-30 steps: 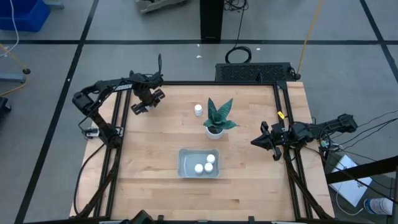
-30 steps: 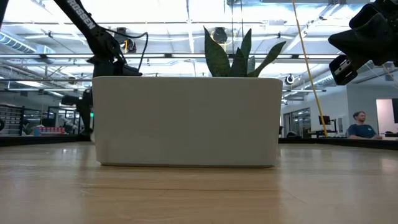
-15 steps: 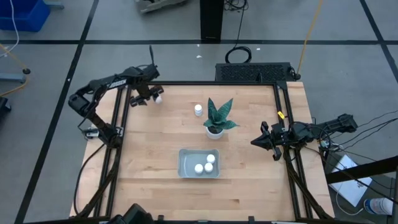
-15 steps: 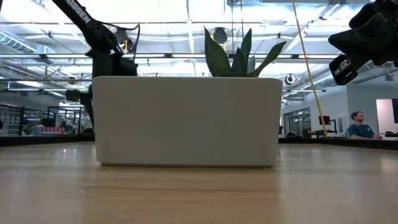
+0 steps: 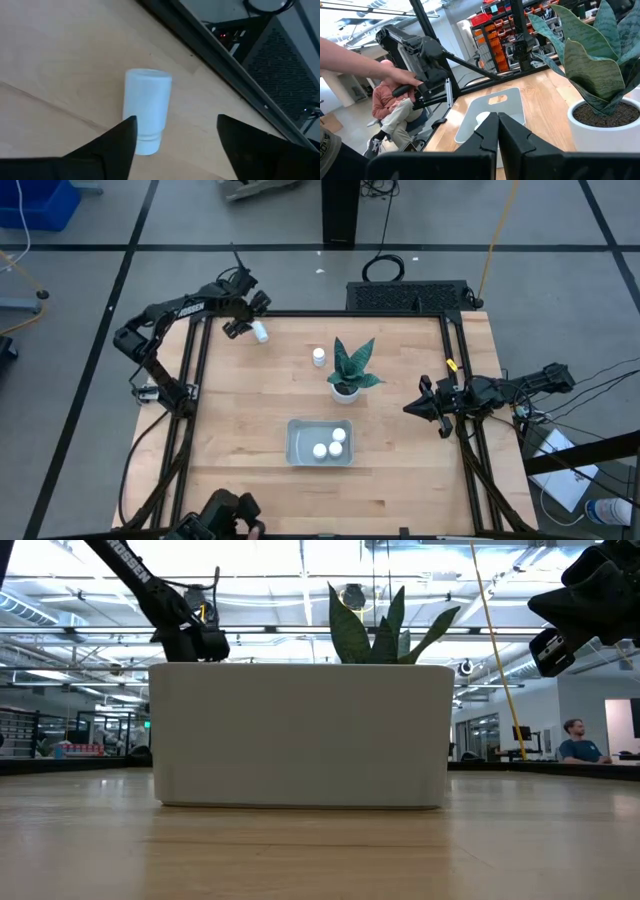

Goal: Pick and place pill bottles into a basket
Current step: Put the white pill bottle into the white bin

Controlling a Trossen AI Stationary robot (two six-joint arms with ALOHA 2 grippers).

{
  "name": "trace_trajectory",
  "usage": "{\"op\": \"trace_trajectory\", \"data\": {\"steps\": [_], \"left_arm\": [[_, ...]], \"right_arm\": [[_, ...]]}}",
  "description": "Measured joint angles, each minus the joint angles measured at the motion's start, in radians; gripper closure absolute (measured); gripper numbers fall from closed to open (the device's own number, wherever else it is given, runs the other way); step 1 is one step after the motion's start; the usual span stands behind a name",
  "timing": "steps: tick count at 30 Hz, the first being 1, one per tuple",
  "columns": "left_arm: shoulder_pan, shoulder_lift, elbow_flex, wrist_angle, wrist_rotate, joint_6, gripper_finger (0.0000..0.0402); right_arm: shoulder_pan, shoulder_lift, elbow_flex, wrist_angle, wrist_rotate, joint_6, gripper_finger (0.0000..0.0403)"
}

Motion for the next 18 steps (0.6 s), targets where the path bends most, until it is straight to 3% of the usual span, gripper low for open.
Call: {"op": "trace_trajectory", "data": {"steps": [9, 18], "left_arm": [[-0.006, 0.066, 0.000, 0.008, 0.045, -0.005, 0.0043], [-0.025, 0.162, 0.000, 0.110, 0.067, -0.009, 0.0034]], "right_arm": [[0.000, 0.000, 0.000, 0.000, 0.000, 0.000, 0.0399], [0.000, 0.000, 0.000, 0.000, 0.000, 0.000, 0.0399]]}}
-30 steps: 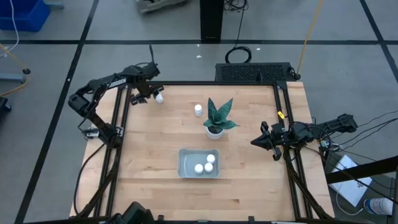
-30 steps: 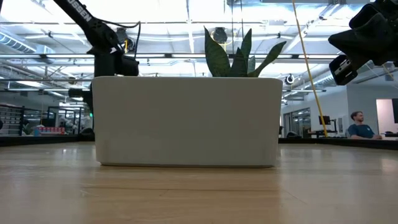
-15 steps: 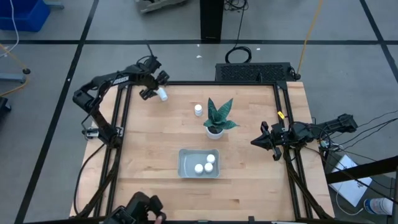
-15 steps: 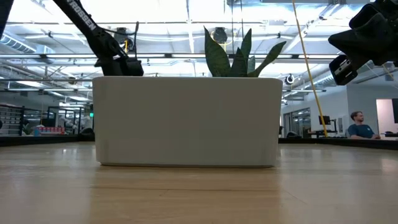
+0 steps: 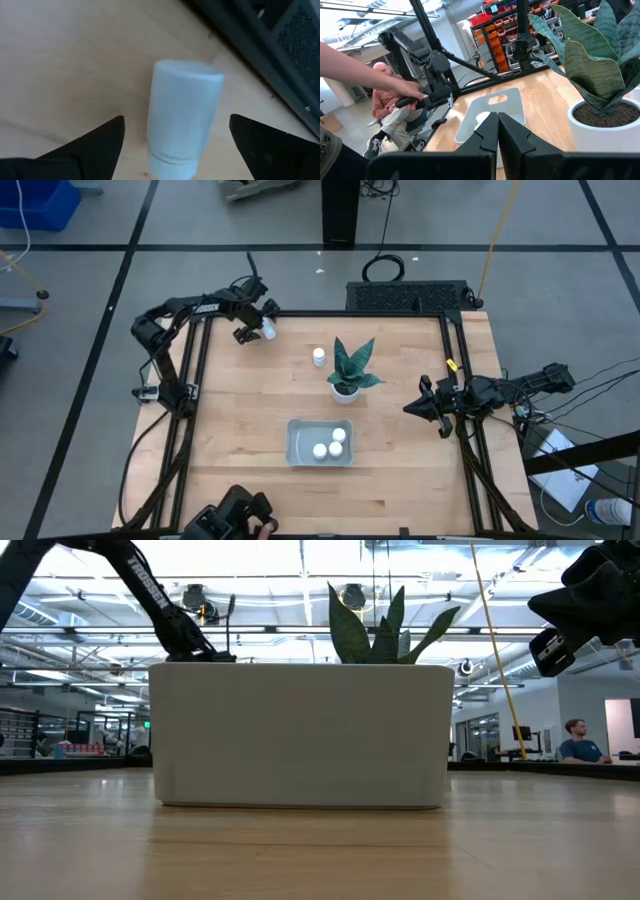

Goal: Pick and place pill bottles into a basket
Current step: Put the white pill bottle into the white bin

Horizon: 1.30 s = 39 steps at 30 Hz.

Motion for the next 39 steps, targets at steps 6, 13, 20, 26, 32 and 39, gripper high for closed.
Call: {"op": "trace_trajectory", "data": {"steps": [6, 13, 20, 26, 32, 39], "left_arm": [[-0.007, 0.038, 0.007, -0.003, 0.042, 0.009, 0.0034], [0.014, 0.035, 0.005, -0.009, 0.042, 0.027, 0.0039], [0.024, 0.036, 0.003, -0.024, 0.048, 0.042, 0.0125], [0.025, 0.037, 0.001, -0.038, 0.043, 0.054, 0.0209], [0.031, 0.027, -0.002, -0.034, 0.089, 0.092, 0.0217], [0.023, -0.098, -0.003, -0.037, 0.139, 0.160, 0.0200]], "right_arm": [[0.000, 0.000, 0.000, 0.000, 0.000, 0.000, 0.0399], [0.000, 0.000, 0.000, 0.000, 0.000, 0.000, 0.0399], [0.000, 0.000, 0.000, 0.000, 0.000, 0.000, 0.0398], [0.000, 0.000, 0.000, 0.000, 0.000, 0.000, 0.0399], [0.000, 0.000, 0.000, 0.000, 0.000, 0.000, 0.0399], [0.000, 0.000, 0.000, 0.000, 0.000, 0.000, 0.0399]]}}
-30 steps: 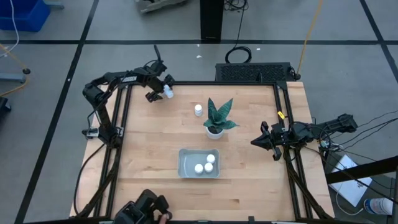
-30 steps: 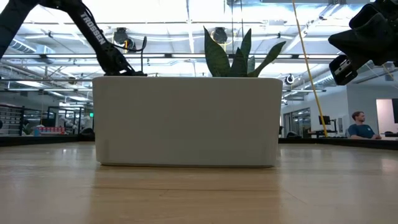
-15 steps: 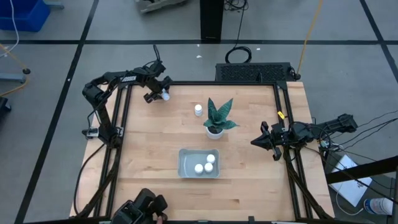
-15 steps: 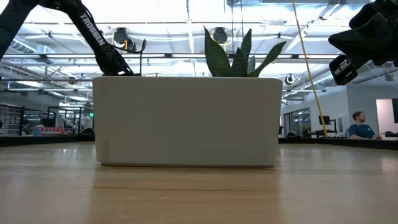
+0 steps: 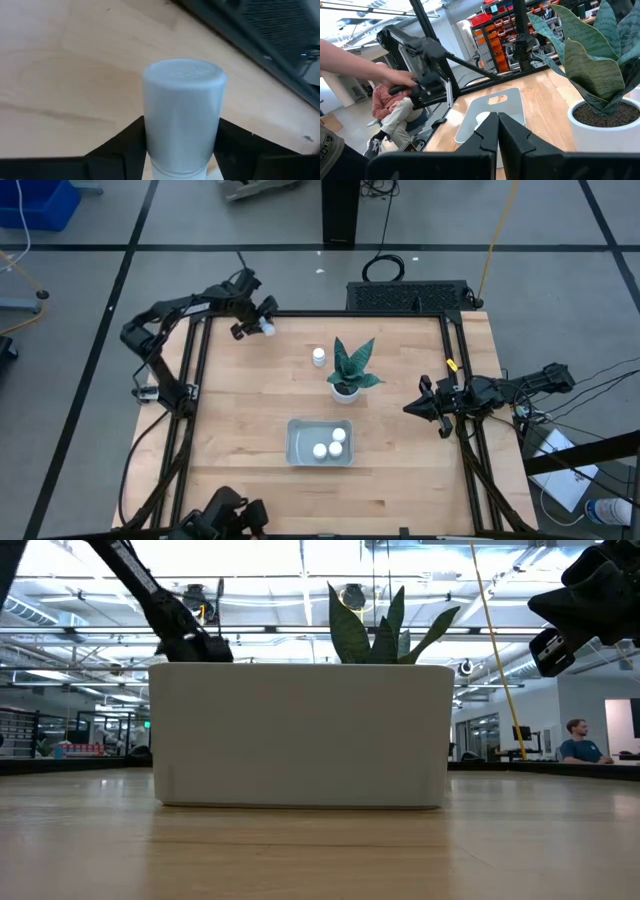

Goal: Pick and place pill bottles into a basket
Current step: Put the white pill bottle into the white bin

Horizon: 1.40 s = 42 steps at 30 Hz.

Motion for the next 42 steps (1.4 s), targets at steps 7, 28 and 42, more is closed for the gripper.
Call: {"op": "trace_trajectory", "data": {"steps": [7, 28, 42], "left_arm": [[-0.032, -0.183, 0.000, 0.025, 0.019, -0.018, 0.0218], [-0.214, -0.583, 0.004, 0.339, -0.125, -0.185, 0.0206], [-0.384, -0.625, 0.004, 0.649, -0.238, 0.030, 0.0206]], "right_arm": [[0.000, 0.000, 0.000, 0.000, 0.000, 0.000, 0.0399], [0.000, 0.000, 0.000, 0.408, 0.174, 0.334, 0.0399], [-0.001, 0.076, 0.000, 0.600, 0.496, 0.851, 0.0399]]}}
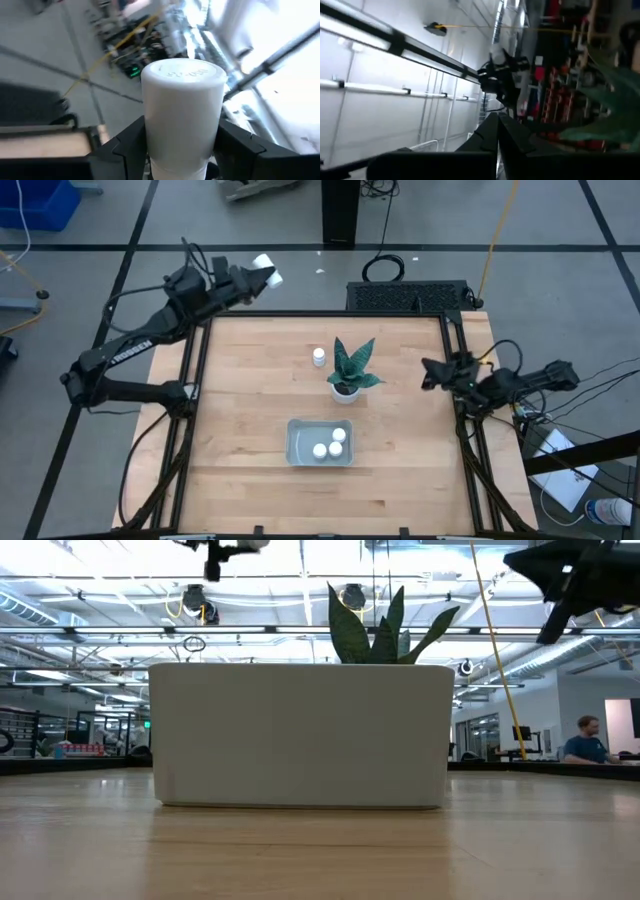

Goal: Pick and place pill bottles into a basket
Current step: Put the white pill bottle into the white bin

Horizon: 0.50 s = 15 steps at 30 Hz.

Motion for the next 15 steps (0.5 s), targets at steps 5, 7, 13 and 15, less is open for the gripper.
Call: {"op": "trace_trajectory", "data": {"steps": [5, 7, 13, 15], "left_arm": [[-0.043, 0.001, 0.000, 0.074, 0.018, 0.103, 0.0214], [-0.058, 0.000, 0.000, 0.100, 0.020, 0.106, 0.0219], [-0.106, 0.000, 0.000, 0.179, 0.025, 0.168, 0.0207], [-0.119, 0.000, 0.000, 0.201, 0.016, 0.172, 0.0202]], "right_arm": [[0.000, 0.156, 0.013, 0.133, 0.001, 0.027, 0.0399], [-0.001, 0.229, 0.038, 0.214, -0.020, -0.064, 0.0400], [-0.001, 0.491, 0.244, 0.402, -0.309, -0.297, 0.0402], [-0.003, 0.586, 0.313, 0.373, -0.336, -0.309, 0.0402]]}}
